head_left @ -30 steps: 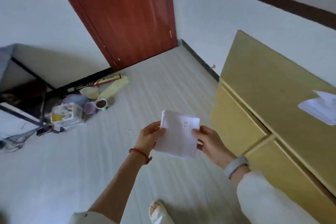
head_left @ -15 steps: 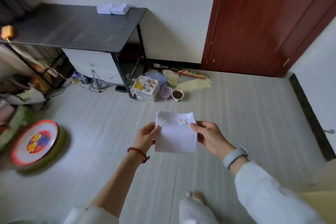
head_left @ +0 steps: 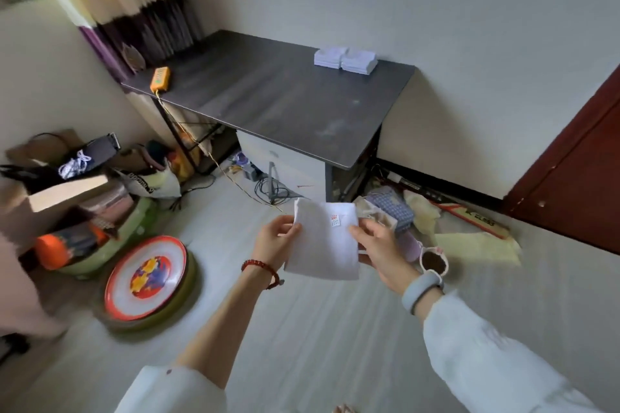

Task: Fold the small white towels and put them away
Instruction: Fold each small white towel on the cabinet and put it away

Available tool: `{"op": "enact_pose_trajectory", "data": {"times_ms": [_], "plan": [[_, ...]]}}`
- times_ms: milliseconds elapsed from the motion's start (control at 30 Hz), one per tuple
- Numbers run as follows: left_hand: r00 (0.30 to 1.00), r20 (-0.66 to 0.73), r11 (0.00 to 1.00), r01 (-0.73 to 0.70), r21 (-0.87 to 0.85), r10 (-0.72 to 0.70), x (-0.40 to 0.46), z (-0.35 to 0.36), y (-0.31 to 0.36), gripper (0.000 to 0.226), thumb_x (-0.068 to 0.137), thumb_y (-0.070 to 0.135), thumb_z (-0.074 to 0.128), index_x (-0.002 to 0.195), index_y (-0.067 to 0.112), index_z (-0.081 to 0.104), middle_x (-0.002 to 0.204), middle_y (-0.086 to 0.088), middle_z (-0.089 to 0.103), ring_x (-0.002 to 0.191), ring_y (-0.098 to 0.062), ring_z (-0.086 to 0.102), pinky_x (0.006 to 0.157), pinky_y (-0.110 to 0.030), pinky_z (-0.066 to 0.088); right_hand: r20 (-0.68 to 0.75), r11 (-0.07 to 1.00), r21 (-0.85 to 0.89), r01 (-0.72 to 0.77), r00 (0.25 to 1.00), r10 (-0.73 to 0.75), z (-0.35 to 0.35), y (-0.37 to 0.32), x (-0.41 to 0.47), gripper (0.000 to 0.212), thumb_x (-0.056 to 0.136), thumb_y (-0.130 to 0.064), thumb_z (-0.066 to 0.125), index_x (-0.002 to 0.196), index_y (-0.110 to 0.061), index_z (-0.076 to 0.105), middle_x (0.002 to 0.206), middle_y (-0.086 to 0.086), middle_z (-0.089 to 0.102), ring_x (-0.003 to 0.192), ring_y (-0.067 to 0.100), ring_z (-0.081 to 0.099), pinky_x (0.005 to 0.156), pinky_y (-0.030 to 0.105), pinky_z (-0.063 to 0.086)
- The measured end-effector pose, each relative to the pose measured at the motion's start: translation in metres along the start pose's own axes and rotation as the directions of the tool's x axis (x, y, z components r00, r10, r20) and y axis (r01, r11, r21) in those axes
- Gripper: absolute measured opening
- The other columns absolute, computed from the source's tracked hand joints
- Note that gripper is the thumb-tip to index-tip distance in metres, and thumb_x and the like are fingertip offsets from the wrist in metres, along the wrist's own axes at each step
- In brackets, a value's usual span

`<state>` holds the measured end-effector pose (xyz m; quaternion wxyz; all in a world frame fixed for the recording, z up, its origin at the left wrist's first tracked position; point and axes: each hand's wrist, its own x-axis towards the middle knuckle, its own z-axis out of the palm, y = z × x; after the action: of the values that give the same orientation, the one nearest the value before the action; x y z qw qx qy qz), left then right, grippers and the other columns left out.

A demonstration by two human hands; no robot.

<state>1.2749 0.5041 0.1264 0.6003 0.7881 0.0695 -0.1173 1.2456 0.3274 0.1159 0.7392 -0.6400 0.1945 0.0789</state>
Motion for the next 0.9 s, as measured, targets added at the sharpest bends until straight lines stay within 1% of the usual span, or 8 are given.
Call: {"op": "enact_pose_trajectory", "data": {"times_ms": [100,200,267,367,567,733,833,900], "plan": [[0.999,-0.046,0.999,-0.021,0.049,0.023,0.069,-0.033,0.014,0.014,0.09,0.011,0.053,0.099,0.012,0.063,0.082,0.0,0.062,0.072,-0.011,0.056,0.057,-0.016,0.045,0.116,0.998,-0.043,-0.048,0.992,0.052,0.046,-0.031,0.066,0.018,0.093,-0.009,0.047,0.097,-0.017,0.063,0.084,0.003,0.062,0.069,0.014,0.055,0.058,0.023,0.046],[0.996,-0.085,0.998,-0.02,0.063,0.025,0.141,-0.065,0.021,0.012,0.089,0.013,0.054,0.095,0.014,0.064,0.077,0.002,0.06,0.066,-0.004,0.053,0.049,-0.003,0.039,0.188,0.995,-0.054,-0.09,0.977,0.098,0.085,-0.053,0.132,0.021,0.091,-0.002,0.047,0.085,-0.013,0.063,0.075,0.003,0.061,0.062,0.012,0.053,0.055,0.021,0.044],[0.997,-0.082,0.999,0.003,0.048,0.001,0.192,-0.088,0.025,0.01,0.088,0.014,0.054,0.088,0.016,0.064,0.071,0.001,0.057,0.064,-0.006,0.051,0.052,-0.009,0.041,0.183,0.993,-0.053,-0.104,0.977,0.112,0.109,-0.063,0.18,0.019,0.09,-0.001,0.05,0.081,-0.009,0.064,0.07,0.002,0.063,0.058,0.011,0.056,0.054,0.02,0.045],[0.999,-0.038,1.0,0.028,0.009,-0.027,0.271,-0.128,0.031,0.011,0.087,0.013,0.055,0.081,0.018,0.063,0.077,-0.004,0.061,0.07,-0.014,0.054,0.063,-0.024,0.045,0.111,0.993,0.005,-0.117,0.987,0.116,0.146,-0.08,0.255,0.015,0.088,0.0,0.052,0.082,-0.007,0.064,0.063,0.0,0.067,0.052,0.008,0.061,0.05,0.02,0.047],[0.991,0.094,0.995,0.095,-0.029,-0.092,0.435,-0.195,0.067,0.012,0.087,0.007,0.055,0.08,0.013,0.063,0.084,-0.012,0.056,0.076,-0.023,0.054,0.072,-0.037,0.049,-0.028,0.995,0.039,-0.093,0.995,0.094,0.209,-0.137,0.38,0.01,0.089,-0.005,0.054,0.08,-0.006,0.059,0.075,0.008,0.064,0.06,0.016,0.06,0.058,0.026,0.049],[0.978,0.202,0.999,0.051,0.02,-0.054,0.547,-0.166,0.106,0.009,0.087,0.01,0.057,0.086,0.015,0.065,0.085,-0.009,0.065,0.079,-0.021,0.063,0.077,-0.038,0.055,-0.206,0.964,-0.266,0.033,0.974,-0.09,0.204,-0.172,0.467,0.012,0.094,-0.015,0.045,0.087,-0.009,0.053,0.085,0.011,0.059,0.075,0.021,0.057,0.063,0.032,0.049],[0.969,0.246,0.999,0.028,0.044,-0.038,0.608,-0.134,0.125,0.008,0.088,0.011,0.056,0.089,0.015,0.064,0.084,-0.005,0.066,0.081,-0.02,0.064,0.077,-0.036,0.056,-0.283,0.914,-0.404,0.036,0.945,-0.162,0.182,-0.189,0.528,0.01,0.094,-0.021,0.045,0.092,-0.015,0.053,0.09,0.01,0.061,0.083,0.028,0.06,0.075,0.044,0.052],[0.961,0.275,0.998,0.021,0.057,-0.036,0.655,-0.112,0.137,0.008,0.088,0.012,0.056,0.092,0.014,0.063,0.083,-0.003,0.066,0.08,-0.018,0.064,0.075,-0.034,0.056,-0.308,0.895,-0.445,0.031,0.933,-0.185,0.165,-0.201,0.575,0.008,0.094,-0.024,0.046,0.093,-0.019,0.053,0.089,0.004,0.061,0.087,0.027,0.061,0.079,0.044,0.052]]}}
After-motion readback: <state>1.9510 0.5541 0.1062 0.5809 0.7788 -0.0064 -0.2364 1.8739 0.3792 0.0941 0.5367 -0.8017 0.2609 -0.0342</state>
